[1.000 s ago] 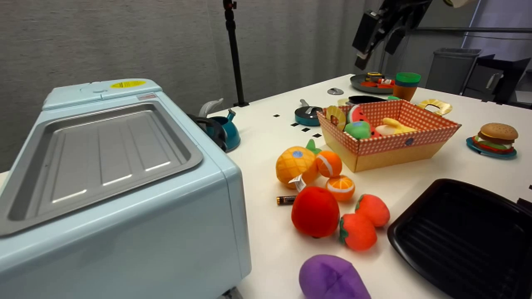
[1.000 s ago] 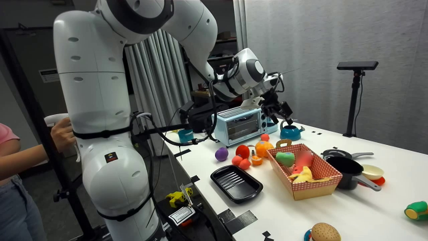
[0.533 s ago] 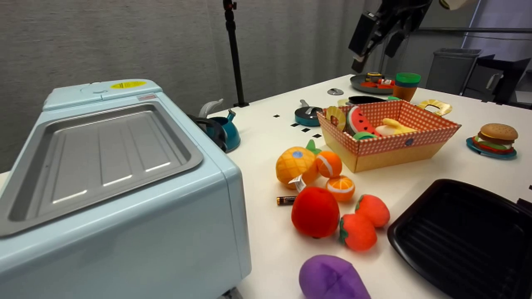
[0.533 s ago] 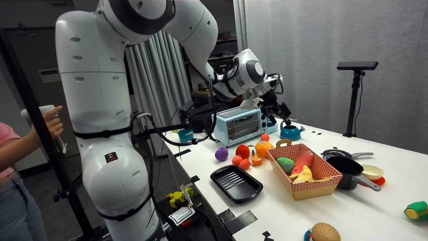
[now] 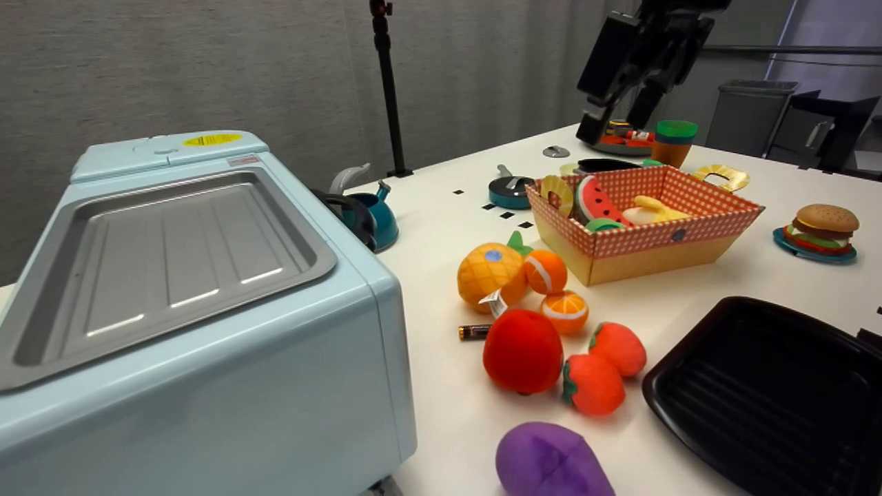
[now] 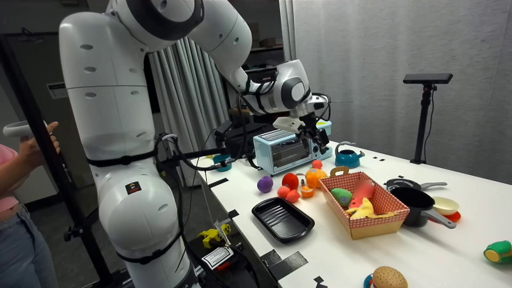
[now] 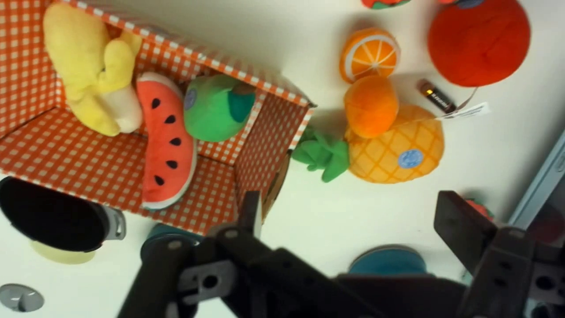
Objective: Take the pear plush toy and place it in the box
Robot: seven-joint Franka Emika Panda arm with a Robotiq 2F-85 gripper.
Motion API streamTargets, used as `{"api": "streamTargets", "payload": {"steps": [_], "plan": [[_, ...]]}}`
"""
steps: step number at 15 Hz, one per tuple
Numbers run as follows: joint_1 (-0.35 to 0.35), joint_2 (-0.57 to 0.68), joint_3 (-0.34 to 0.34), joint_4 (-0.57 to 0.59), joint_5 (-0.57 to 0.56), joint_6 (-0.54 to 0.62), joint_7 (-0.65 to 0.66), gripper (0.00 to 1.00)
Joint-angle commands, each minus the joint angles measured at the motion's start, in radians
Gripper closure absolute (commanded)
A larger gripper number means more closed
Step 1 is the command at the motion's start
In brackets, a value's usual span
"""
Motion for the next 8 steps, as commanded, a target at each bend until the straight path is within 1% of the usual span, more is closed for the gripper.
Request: {"api": "streamTargets", "payload": {"steps": [1,4,8], "plan": [[0.002,-0.081,0.035,-0.079,0.170,0.006,-0.165,0.00],[0.012,-0.119,0.055,-0.118,0.262,-0.003,-0.263,0.00],[0.025,-0.159,0.067,-0.161,0.346,-0.015,-0.366,0.00]]}}
